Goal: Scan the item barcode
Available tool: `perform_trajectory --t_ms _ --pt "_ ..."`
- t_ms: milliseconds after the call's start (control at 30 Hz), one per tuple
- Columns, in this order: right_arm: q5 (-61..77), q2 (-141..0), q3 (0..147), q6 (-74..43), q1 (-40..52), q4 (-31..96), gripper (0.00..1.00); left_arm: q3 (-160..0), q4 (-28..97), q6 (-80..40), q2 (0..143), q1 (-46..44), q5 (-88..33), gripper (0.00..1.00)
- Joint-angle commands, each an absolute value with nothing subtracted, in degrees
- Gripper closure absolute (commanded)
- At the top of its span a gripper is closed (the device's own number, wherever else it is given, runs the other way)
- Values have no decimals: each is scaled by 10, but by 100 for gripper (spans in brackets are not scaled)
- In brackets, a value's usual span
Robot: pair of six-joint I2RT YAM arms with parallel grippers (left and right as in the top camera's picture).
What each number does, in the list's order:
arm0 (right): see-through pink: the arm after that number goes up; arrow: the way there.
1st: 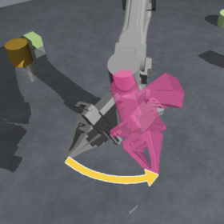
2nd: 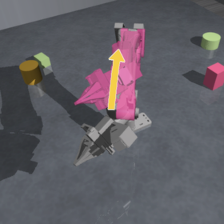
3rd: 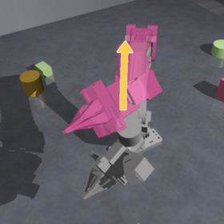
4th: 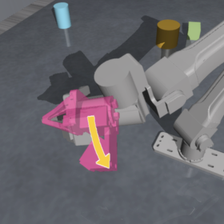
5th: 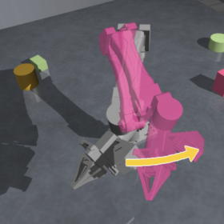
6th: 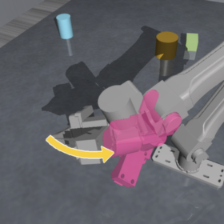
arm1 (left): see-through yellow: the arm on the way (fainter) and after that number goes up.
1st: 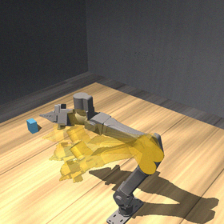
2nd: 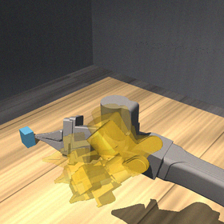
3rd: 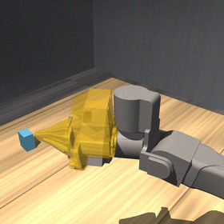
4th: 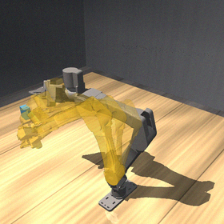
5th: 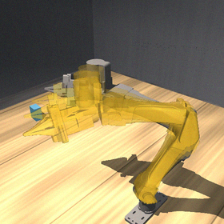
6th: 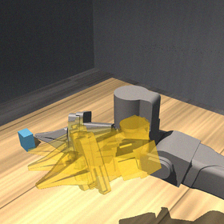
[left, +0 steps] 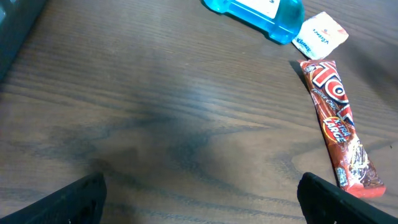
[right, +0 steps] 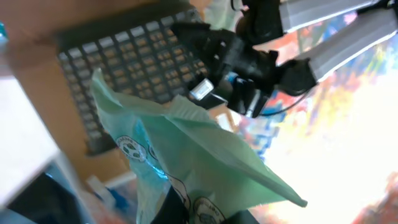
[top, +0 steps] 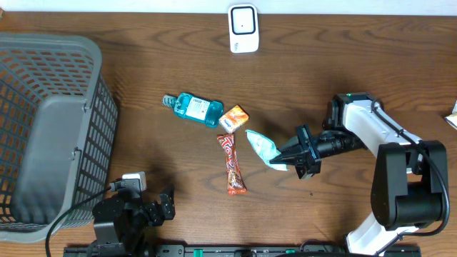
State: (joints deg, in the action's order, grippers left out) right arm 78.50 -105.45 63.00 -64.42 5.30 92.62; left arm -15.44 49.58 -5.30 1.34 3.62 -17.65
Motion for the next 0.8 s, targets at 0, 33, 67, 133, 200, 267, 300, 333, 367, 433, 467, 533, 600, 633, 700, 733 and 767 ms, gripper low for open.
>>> perform_trajectory --t_ms 0,33,67,133,200,267,300,333,367,433,467,533,600,633,700,733,767 --pt "788 -1044 632 -861 46 890 99 -155 501 -50 10 34 -175 2" --pt "780 -1044 632 -918 46 865 99 -155 501 -50 10 34 -175 2" --pt "772 -1044 632 -966 46 840 99 -155 501 -50 10 34 -175 2" --pt "748 -1044 632 -1065 45 797 99 -155 501 -50 10 34 -175 2" --pt "726 -1044 632 -1162 45 762 98 -155 501 -50 10 34 -175 2" --pt "711 -1046 632 -1174 39 729 99 -155 501 -50 10 34 -175 2" --pt "715 -1048 632 -1174 36 726 99 -155 501 -50 10 34 -175 2" --pt "722 -1048 632 -1174 33 729 99 -155 501 -50 10 34 -175 2" --pt "725 -1049 632 -1174 29 730 99 -155 501 -50 10 34 -175 2" --pt "726 -1049 632 -1174 23 731 99 -155 501 -50 10 34 -175 2" --pt "725 -1049 632 -1174 19 731 99 -155 501 -50 10 34 -175 2" --pt "720 -1050 632 -1174 13 747 99 -155 501 -50 10 34 -175 2" --pt "714 -1050 632 -1174 10 771 99 -155 501 -50 10 34 -175 2" --pt "710 -1050 632 -1174 9 779 99 -155 501 -50 10 34 -175 2" --pt "699 -1050 632 -1174 10 781 99 -155 501 -50 10 34 -175 2" --pt "697 -1050 632 -1174 10 781 99 -155 501 -50 10 34 -175 2" --pt "697 -1050 632 -1174 10 781 99 -155 501 -50 10 34 -175 2"
